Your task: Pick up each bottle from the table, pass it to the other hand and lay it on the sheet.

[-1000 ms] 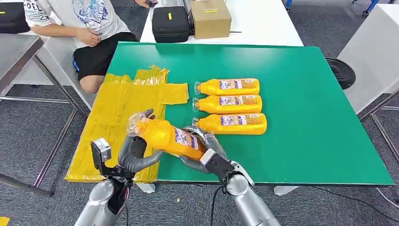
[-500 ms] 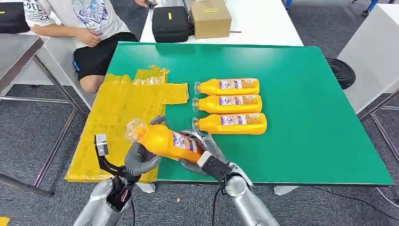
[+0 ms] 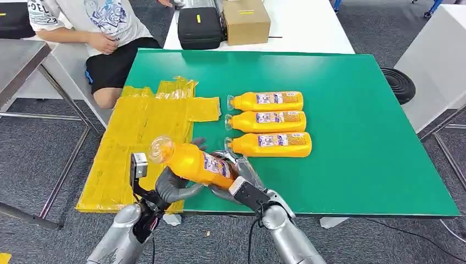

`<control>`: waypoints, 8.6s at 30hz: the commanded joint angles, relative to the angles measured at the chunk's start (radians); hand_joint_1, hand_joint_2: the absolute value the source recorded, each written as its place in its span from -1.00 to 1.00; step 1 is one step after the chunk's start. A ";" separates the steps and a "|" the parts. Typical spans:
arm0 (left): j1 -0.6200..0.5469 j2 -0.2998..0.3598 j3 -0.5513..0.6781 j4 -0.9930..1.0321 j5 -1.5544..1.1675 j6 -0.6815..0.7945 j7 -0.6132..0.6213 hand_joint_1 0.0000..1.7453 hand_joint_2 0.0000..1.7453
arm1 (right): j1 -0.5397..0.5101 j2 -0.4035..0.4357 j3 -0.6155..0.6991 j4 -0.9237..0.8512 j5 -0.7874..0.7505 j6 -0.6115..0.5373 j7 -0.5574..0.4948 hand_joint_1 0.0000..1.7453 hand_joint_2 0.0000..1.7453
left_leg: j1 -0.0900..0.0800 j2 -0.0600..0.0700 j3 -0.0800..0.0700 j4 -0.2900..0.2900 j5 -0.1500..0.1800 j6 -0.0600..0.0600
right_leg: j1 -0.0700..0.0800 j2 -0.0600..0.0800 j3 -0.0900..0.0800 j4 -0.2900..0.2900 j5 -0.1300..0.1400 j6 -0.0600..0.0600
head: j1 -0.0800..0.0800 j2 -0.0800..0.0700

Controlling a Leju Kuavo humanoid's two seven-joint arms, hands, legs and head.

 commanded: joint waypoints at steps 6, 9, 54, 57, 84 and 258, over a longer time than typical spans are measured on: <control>-0.002 -0.023 0.062 0.040 0.085 0.109 -0.034 -1.00 1.00 | -0.072 0.005 0.075 0.124 0.010 0.007 0.009 1.00 1.00 | 0.000 0.003 0.005 -0.001 -0.002 0.000 | 0.001 0.002 0.004 -0.001 -0.001 -0.002 | 0.000 0.000; -0.001 -0.033 0.091 0.019 0.193 0.069 -0.012 -1.00 1.00 | -0.089 0.006 0.079 0.164 0.019 0.004 0.003 1.00 1.00 | 0.001 0.002 0.004 0.000 -0.001 0.000 | 0.001 0.001 0.004 -0.001 -0.001 -0.002 | 0.000 0.000; -0.032 -0.021 0.043 -0.037 0.215 0.077 -0.095 1.00 1.00 | -0.127 0.000 0.084 0.238 0.061 0.003 -0.001 1.00 1.00 | 0.001 -0.003 0.004 0.000 -0.001 0.000 | 0.002 -0.004 0.005 -0.001 -0.002 -0.003 | 0.000 0.000; -0.033 -0.019 0.044 -0.037 0.214 0.077 -0.095 1.00 1.00 | -0.126 -0.001 0.083 0.238 0.061 0.003 -0.001 1.00 1.00 | 0.001 -0.002 0.004 0.000 -0.001 0.000 | 0.002 -0.004 0.004 -0.001 -0.002 -0.002 | 0.000 0.000; -0.036 -0.001 0.079 -0.053 0.065 0.221 -0.170 1.00 1.00 | -0.092 -0.014 0.052 0.154 0.061 -0.024 0.021 -1.00 -1.00 | 0.000 0.000 0.001 0.000 0.000 0.000 | 0.001 -0.001 0.001 0.000 0.000 -0.001 | 0.000 0.000; -0.701 0.322 -0.736 0.597 -0.914 0.029 -0.029 -1.00 1.00 | 0.146 -0.043 -0.139 -0.193 0.018 -0.057 0.034 -1.00 1.00 | 0.002 0.001 0.005 0.000 0.003 -0.003 | 0.002 -0.001 0.005 0.001 0.002 -0.004 | 0.000 0.000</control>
